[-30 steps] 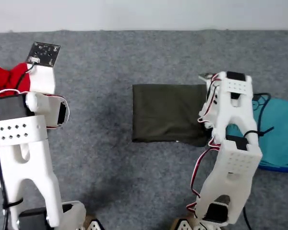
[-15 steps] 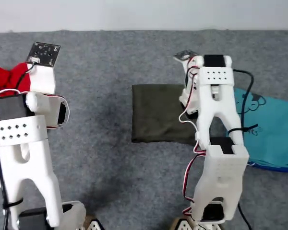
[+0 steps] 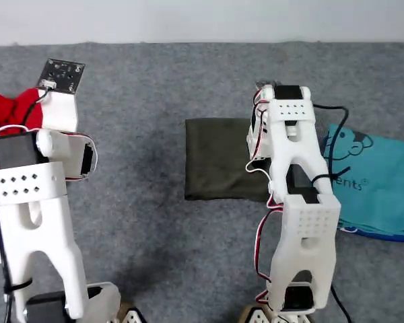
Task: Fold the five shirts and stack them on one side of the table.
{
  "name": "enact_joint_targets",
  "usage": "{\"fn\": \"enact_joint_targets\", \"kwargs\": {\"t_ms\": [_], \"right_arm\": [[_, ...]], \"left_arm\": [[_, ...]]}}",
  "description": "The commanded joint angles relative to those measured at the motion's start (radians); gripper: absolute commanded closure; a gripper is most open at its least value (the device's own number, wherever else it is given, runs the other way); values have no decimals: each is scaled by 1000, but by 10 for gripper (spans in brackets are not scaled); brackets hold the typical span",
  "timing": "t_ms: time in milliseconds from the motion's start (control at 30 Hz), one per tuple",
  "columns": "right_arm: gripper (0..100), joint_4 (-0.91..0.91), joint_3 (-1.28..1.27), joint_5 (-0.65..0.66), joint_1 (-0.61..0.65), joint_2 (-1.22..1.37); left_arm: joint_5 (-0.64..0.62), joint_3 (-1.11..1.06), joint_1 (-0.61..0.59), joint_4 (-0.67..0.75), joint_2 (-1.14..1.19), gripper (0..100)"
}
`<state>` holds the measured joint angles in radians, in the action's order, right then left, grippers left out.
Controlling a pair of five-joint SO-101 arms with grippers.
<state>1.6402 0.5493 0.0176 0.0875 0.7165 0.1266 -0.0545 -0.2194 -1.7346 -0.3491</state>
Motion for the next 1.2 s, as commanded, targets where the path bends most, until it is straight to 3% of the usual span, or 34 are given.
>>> {"fn": "enact_joint_targets", "kwargs": {"t_ms": [0,167,400,633,867,1167], "right_arm": [[597,-58,48,-37,5,36],[617,-94,49,-66,42,122],[984,-91,49,-48,62,143],[987,21,55,117,51,56],[988,159,8,333,124,-197],[988,157,-316,451,364,-685]], "left_arm": [[11,2,-5,-3,-29,985],[9,2,-5,-3,-29,985],[9,2,-6,-3,-29,985],[9,2,-6,-8,-32,985],[9,2,-6,-9,-38,985],[11,4,-6,-9,-38,985]]}}
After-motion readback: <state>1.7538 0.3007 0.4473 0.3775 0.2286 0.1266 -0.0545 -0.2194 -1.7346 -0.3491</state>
